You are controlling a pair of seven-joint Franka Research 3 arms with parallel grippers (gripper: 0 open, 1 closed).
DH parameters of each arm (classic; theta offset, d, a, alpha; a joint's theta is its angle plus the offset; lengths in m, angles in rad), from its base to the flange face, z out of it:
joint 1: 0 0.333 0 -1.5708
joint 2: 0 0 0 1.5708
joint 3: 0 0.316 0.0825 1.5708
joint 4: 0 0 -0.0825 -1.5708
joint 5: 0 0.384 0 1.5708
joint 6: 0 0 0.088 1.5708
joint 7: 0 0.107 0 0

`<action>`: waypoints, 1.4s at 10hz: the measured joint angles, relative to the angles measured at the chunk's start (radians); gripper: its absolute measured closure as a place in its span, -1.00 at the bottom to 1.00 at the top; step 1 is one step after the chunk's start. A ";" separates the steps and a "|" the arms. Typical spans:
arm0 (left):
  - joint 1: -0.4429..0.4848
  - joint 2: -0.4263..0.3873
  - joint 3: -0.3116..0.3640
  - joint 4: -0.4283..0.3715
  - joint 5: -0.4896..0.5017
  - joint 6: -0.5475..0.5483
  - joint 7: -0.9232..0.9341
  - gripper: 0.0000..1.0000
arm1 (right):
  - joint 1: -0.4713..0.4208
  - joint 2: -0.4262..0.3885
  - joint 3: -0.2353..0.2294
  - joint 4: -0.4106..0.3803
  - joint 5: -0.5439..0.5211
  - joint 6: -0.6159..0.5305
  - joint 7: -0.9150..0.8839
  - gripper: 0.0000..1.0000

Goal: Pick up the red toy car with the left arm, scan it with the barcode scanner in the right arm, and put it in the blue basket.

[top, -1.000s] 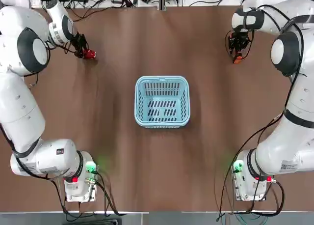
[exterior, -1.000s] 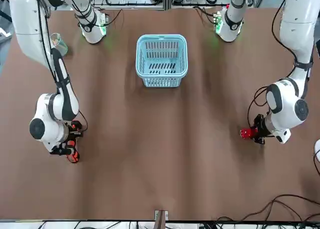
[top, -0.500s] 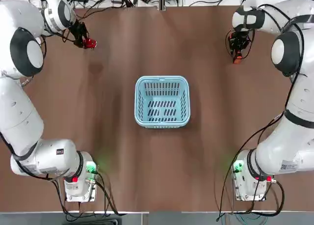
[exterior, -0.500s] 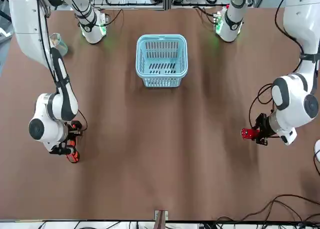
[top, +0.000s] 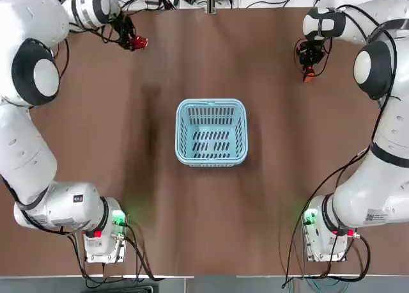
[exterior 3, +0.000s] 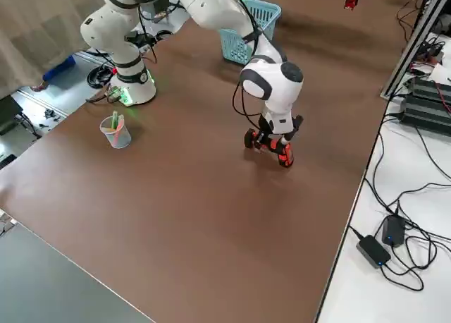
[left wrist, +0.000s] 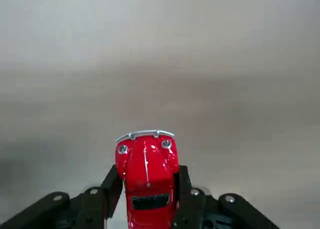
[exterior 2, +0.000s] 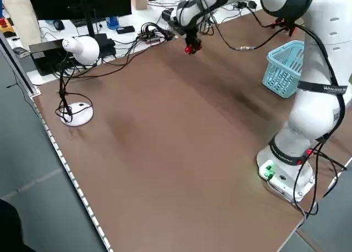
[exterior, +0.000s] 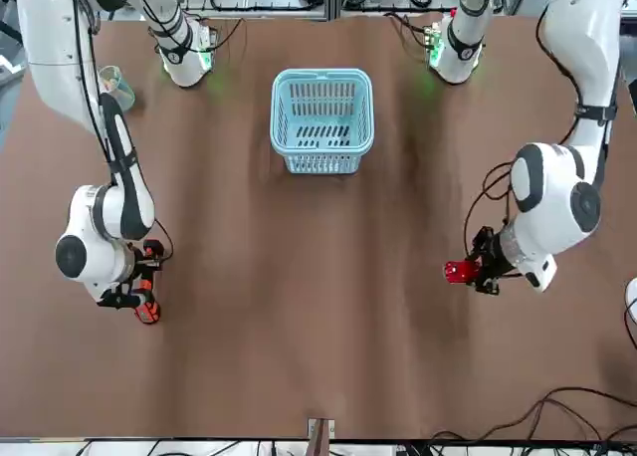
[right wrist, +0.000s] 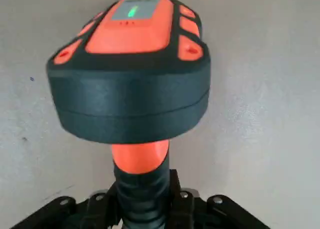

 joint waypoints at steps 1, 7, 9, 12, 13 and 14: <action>-0.039 -0.014 -0.007 0.023 0.013 -0.036 -0.059 0.02 | 0.000 0.000 0.000 0.000 0.000 0.000 0.000 0.29; -0.301 -0.035 -0.025 0.239 0.038 -0.270 -0.312 0.02 | 0.003 -0.020 0.006 0.015 0.004 -0.041 0.001 0.29; -0.374 -0.037 -0.026 0.301 0.041 -0.334 -0.351 0.02 | 0.016 -0.047 0.020 0.036 0.017 -0.092 0.003 0.29; -0.433 -0.037 -0.025 0.332 0.042 -0.360 -0.417 0.02 | 0.028 -0.082 0.045 0.042 0.068 -0.130 0.008 0.29; -0.443 -0.037 -0.025 0.344 0.042 -0.383 -0.426 0.02 | 0.031 -0.098 0.062 0.047 0.116 -0.154 0.009 0.29; -0.445 -0.037 -0.024 0.362 0.042 -0.417 -0.434 0.02 | 0.036 -0.119 0.080 0.054 0.156 -0.186 0.009 0.29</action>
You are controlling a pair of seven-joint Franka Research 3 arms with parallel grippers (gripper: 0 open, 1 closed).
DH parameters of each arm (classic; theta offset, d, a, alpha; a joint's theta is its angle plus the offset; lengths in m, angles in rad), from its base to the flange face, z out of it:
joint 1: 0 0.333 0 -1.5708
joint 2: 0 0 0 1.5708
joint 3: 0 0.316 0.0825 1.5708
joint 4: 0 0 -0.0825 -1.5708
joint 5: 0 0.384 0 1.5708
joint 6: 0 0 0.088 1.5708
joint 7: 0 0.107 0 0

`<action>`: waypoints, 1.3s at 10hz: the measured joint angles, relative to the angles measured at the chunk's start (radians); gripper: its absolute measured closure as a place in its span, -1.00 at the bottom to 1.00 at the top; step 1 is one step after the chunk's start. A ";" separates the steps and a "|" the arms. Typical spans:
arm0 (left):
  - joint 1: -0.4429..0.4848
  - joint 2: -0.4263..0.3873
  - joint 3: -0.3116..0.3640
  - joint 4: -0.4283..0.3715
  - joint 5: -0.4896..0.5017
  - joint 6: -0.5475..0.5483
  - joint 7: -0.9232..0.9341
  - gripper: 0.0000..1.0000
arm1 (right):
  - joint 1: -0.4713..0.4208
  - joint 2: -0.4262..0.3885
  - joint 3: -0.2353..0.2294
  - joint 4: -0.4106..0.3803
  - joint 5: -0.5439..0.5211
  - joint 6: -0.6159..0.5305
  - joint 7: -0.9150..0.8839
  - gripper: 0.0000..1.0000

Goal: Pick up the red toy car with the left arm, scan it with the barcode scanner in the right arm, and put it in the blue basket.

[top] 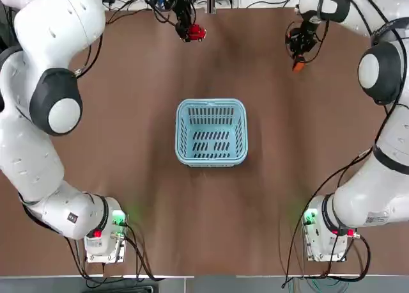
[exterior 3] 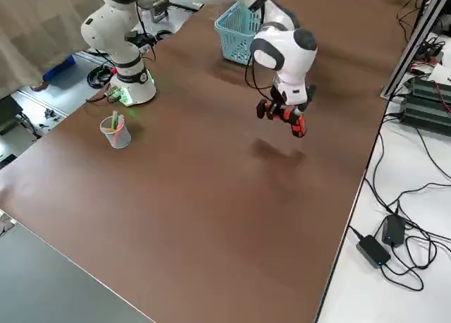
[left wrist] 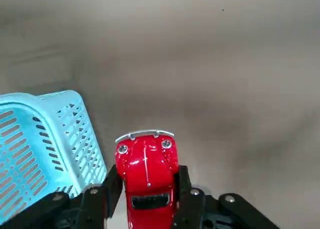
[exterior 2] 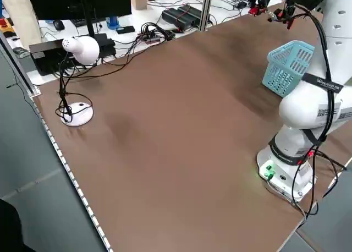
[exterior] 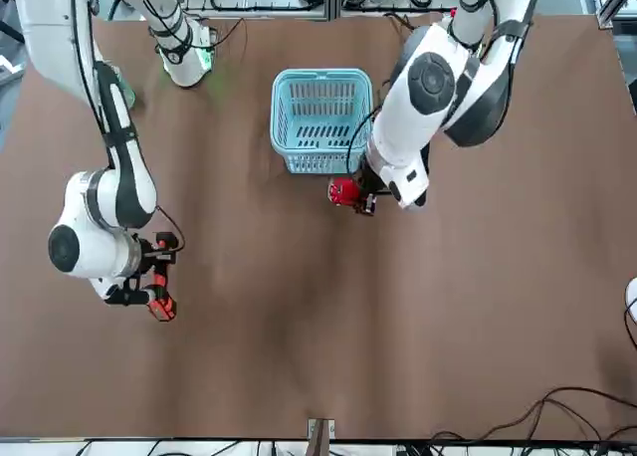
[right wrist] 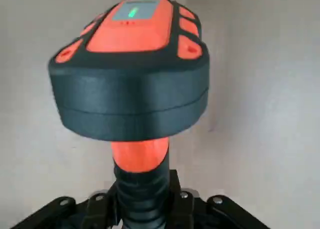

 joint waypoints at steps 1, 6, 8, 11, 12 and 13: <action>0.000 0.000 0.002 0.008 0.000 -0.023 -0.022 0.02 | 0.007 -0.024 0.019 0.008 0.045 -0.041 0.002 0.29; -0.098 0.056 0.066 0.052 0.021 -0.029 -0.112 0.02 | 0.014 -0.105 0.035 0.156 0.317 -0.495 0.005 0.29; -0.230 0.106 0.197 0.096 0.022 -0.024 -0.133 0.02 | 0.035 -0.105 0.041 0.175 0.399 -0.552 0.006 0.29; -0.310 0.136 0.289 0.141 0.022 0.002 -0.148 0.02 | 0.103 -0.104 0.043 0.178 0.514 -0.622 0.049 0.29; -0.311 0.137 0.289 0.143 0.022 0.016 -0.154 0.02 | 0.118 -0.104 0.043 0.182 0.554 -0.662 0.060 0.29; -0.314 0.137 0.289 0.146 0.022 0.022 -0.156 0.02 | 0.132 -0.104 0.043 0.185 0.596 -0.690 0.071 0.29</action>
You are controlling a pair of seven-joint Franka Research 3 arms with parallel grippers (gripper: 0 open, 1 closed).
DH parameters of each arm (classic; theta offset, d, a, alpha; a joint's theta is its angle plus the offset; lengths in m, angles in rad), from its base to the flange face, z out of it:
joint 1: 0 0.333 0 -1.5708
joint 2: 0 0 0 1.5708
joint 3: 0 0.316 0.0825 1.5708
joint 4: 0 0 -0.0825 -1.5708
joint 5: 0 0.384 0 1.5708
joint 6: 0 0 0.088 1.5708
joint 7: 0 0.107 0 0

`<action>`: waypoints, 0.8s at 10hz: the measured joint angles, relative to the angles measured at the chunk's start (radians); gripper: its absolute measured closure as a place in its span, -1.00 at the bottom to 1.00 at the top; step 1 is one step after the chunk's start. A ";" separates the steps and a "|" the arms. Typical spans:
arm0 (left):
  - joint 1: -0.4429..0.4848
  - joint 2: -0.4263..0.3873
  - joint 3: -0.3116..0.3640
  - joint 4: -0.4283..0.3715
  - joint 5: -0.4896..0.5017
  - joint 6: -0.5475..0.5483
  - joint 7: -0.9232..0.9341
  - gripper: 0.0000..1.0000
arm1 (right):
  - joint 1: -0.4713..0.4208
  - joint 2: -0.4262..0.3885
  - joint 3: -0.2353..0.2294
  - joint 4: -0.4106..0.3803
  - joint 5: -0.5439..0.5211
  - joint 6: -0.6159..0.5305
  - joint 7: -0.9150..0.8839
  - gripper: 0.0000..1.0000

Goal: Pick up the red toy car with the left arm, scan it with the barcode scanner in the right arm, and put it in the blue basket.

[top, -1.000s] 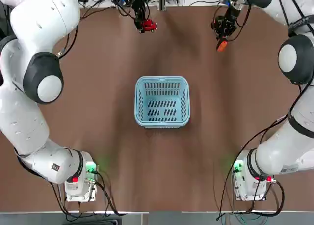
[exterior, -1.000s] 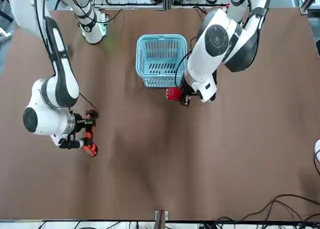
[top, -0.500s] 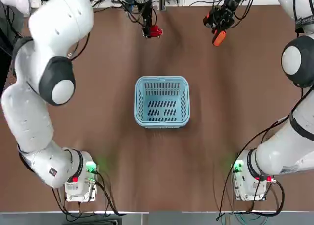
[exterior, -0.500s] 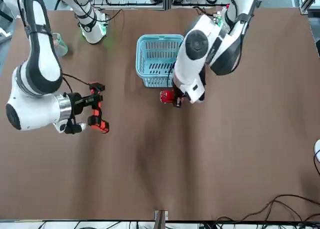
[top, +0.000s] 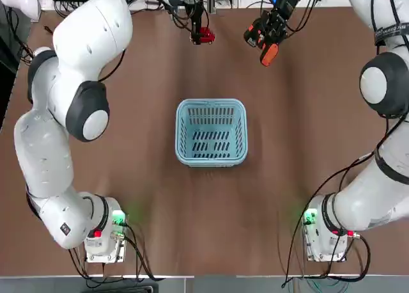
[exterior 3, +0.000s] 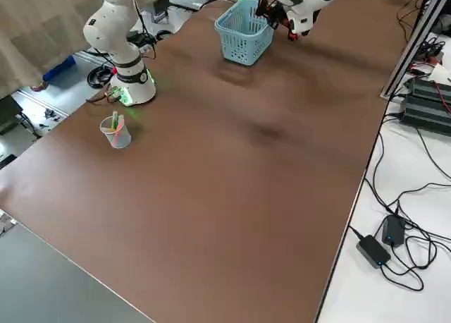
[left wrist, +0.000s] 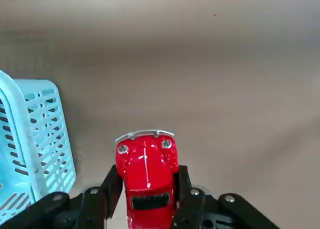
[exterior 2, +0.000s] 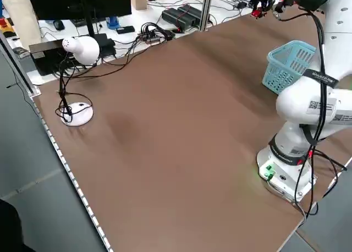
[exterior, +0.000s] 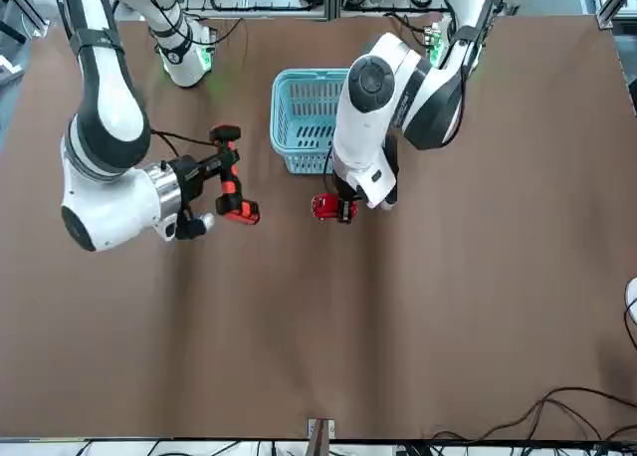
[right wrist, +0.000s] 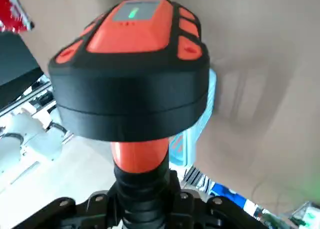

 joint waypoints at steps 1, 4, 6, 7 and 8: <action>-0.008 0.000 0.000 0.006 0.000 0.001 -0.006 0.02 | 0.017 0.000 0.000 0.001 0.045 -0.008 0.009 0.29; -0.036 -0.009 0.000 0.019 0.000 0.000 -0.026 0.02 | 0.033 0.001 -0.003 0.003 0.181 -0.007 0.017 0.29; -0.037 -0.022 0.000 0.020 0.000 0.000 -0.027 0.02 | 0.032 0.002 -0.008 0.003 0.214 -0.011 0.018 0.29; -0.037 -0.026 0.000 0.020 0.000 0.000 -0.027 0.02 | 0.030 0.003 -0.010 0.003 0.216 -0.021 0.018 0.29; -0.037 -0.026 0.000 0.020 0.000 0.000 -0.027 0.02 | 0.029 0.004 -0.011 0.003 0.219 -0.027 0.018 0.29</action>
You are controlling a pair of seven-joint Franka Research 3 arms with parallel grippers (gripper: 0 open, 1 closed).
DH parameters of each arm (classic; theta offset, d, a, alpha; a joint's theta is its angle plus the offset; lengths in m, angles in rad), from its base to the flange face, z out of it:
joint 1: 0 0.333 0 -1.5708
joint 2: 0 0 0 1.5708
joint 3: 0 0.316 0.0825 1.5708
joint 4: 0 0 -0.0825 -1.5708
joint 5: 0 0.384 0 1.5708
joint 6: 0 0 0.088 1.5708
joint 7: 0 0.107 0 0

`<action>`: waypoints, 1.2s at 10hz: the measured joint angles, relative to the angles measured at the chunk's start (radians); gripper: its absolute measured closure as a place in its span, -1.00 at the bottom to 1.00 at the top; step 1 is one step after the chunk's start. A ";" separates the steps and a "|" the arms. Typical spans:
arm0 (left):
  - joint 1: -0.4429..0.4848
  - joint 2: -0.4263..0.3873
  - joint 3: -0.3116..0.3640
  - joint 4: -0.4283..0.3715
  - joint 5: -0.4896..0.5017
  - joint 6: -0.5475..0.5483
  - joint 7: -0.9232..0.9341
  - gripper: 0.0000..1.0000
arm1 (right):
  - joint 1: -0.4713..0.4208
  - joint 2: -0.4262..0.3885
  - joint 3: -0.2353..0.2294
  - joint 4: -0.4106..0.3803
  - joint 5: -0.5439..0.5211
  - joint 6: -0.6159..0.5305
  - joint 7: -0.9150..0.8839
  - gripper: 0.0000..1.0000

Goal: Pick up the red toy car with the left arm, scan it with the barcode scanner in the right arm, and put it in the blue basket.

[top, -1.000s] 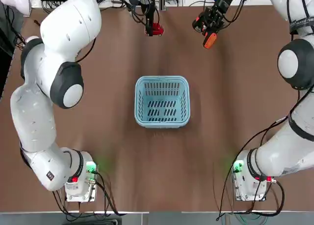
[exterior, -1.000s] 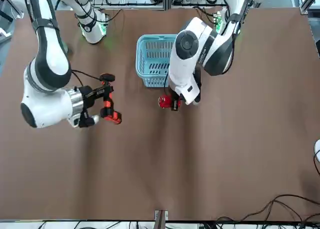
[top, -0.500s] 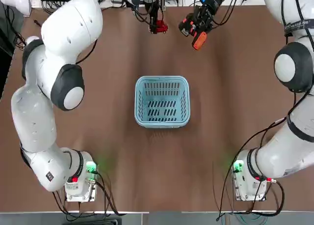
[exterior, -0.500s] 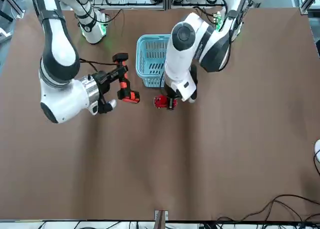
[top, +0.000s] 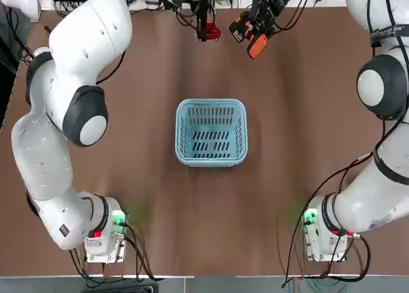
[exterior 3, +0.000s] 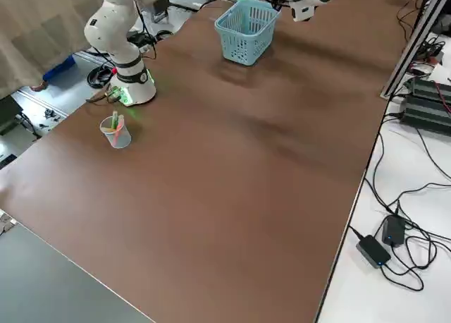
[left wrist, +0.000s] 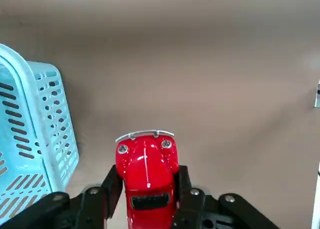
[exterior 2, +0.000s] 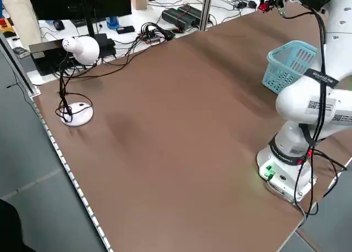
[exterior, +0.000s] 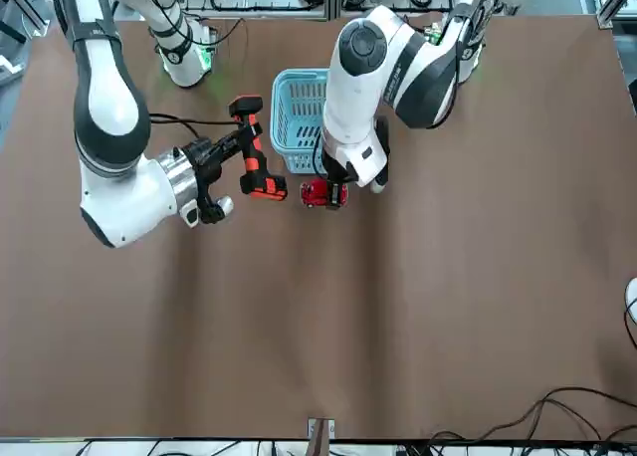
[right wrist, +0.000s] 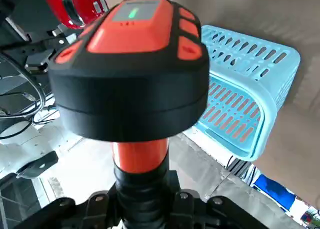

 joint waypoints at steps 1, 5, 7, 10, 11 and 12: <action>0.000 0.000 0.000 0.000 0.000 0.000 0.000 0.02 | -0.001 0.001 0.000 0.000 0.011 -0.002 0.000 0.29; -0.008 0.005 -0.001 -0.004 0.000 -0.002 0.000 0.02 | -0.010 0.002 -0.006 -0.001 0.101 -0.015 0.036 0.29; -0.011 0.009 -0.001 -0.005 0.000 -0.002 0.000 0.02 | -0.017 0.004 -0.007 -0.001 0.120 -0.015 0.039 0.29; -0.011 0.009 -0.001 -0.005 0.000 -0.002 0.000 0.02 | -0.018 0.004 -0.007 -0.002 0.122 -0.015 0.039 0.29; -0.011 0.009 -0.001 -0.005 0.000 -0.002 0.000 0.02 | -0.017 0.004 -0.006 -0.002 0.123 -0.015 0.039 0.29; -0.011 0.009 -0.001 -0.005 0.000 -0.002 0.000 0.02 | -0.014 0.004 -0.006 -0.002 0.123 -0.014 0.039 0.29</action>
